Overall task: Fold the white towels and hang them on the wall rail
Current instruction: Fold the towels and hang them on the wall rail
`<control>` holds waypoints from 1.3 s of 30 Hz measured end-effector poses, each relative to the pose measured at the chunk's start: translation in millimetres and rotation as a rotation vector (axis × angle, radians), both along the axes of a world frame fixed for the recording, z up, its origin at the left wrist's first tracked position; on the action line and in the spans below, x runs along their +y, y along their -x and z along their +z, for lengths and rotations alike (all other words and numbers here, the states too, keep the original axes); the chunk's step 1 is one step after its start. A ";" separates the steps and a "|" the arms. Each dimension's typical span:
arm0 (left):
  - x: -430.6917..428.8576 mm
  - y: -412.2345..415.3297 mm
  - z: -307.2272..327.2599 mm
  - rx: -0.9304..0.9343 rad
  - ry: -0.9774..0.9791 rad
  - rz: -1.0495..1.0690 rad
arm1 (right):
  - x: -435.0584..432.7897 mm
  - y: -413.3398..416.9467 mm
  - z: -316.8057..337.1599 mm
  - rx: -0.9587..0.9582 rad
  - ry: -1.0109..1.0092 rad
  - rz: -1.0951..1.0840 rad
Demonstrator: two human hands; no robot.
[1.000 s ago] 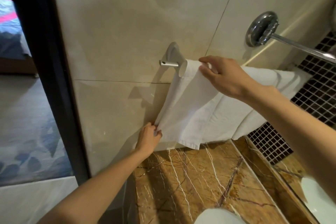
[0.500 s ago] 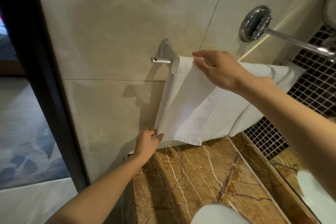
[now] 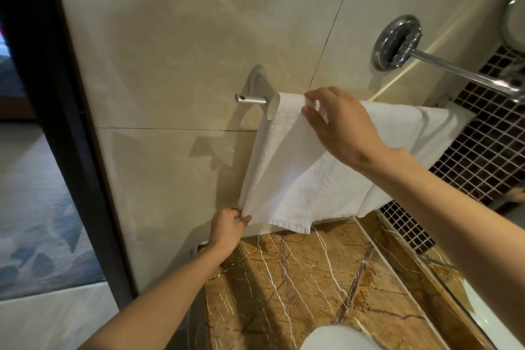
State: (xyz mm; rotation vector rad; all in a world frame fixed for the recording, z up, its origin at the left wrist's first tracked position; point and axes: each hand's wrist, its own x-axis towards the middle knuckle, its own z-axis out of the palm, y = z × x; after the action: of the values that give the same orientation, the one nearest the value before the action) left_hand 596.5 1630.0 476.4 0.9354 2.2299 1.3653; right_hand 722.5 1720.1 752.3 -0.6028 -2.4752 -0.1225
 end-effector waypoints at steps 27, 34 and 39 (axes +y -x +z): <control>3.0 1.5 -0.6 -0.028 0.094 0.083 | 12.8 -7.1 3.9 -0.121 0.054 0.043; -8.7 -34.2 11.0 -0.198 -0.005 0.209 | 26.8 -25.3 16.6 -0.173 0.094 -0.012; -18.8 -80.0 29.4 -0.088 -0.112 -0.064 | 37.3 -39.4 26.1 -0.172 0.124 -0.080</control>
State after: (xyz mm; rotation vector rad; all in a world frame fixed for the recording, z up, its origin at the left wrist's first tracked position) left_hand 676.5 1611.3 505.7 0.9565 2.0601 1.4849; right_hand 761.9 1757.4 778.4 -0.7735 -2.6400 -0.0536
